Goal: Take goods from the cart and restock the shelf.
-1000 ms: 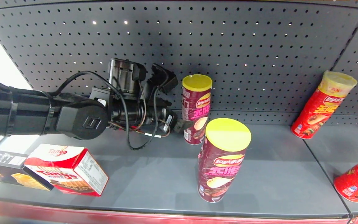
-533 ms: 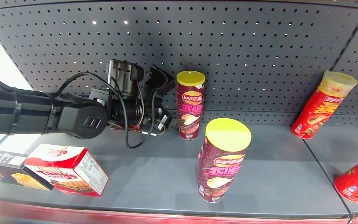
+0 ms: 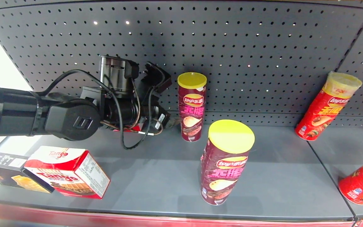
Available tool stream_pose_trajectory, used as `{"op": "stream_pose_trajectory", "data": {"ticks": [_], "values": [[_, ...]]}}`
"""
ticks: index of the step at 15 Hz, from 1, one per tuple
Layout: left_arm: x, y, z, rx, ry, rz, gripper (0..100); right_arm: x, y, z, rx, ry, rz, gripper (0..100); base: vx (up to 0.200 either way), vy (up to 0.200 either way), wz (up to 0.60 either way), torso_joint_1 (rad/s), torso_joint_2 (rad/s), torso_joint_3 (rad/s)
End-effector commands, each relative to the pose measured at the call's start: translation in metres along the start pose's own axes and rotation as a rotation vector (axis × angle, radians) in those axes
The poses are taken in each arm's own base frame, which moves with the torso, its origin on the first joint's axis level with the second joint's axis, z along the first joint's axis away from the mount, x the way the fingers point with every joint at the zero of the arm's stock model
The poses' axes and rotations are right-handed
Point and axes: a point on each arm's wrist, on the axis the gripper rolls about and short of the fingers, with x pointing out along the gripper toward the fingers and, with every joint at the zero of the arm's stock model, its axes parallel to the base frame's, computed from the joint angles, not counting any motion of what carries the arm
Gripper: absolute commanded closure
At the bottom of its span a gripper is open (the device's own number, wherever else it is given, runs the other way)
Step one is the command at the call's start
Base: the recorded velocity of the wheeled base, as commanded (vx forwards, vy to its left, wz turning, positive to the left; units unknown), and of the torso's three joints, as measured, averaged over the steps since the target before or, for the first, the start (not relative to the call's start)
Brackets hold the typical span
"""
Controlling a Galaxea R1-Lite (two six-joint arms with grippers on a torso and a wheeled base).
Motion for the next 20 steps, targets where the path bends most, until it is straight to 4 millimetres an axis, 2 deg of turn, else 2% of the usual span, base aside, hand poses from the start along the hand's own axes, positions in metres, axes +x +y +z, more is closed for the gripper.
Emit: {"op": "stream_pose_trajectory", "data": {"ticks": [1,5,8,13,20], "values": [[-0.002,0.005,-0.002,0.003,0.006,0.020,0,0.000,0.000,0.000,-0.002,0.003,0.000,0,0.000,0.000,0.00,0.000,0.00,0.000],[0.003,0.015,-0.015,0.077,0.013,0.087,0,0.000,0.000,0.000,0.000,-0.001,0.000,0,0.000,0.000,0.00,0.000,0.00,0.000],[0.023,0.011,-0.027,0.069,0.014,0.094,0,0.000,0.000,0.000,0.000,0.001,0.000,0,0.000,0.000,0.00,0.000,0.00,0.000],[0.034,0.000,-0.029,0.073,0.004,0.073,0,0.000,0.000,0.000,0.000,-0.001,0.000,0,0.000,0.000,0.00,0.000,0.00,0.000],[0.036,-0.011,-0.024,0.045,-0.010,0.048,0,0.000,0.000,0.000,0.000,0.001,0.000,0,0.000,0.000,0.00,0.000,0.00,0.000]]}}
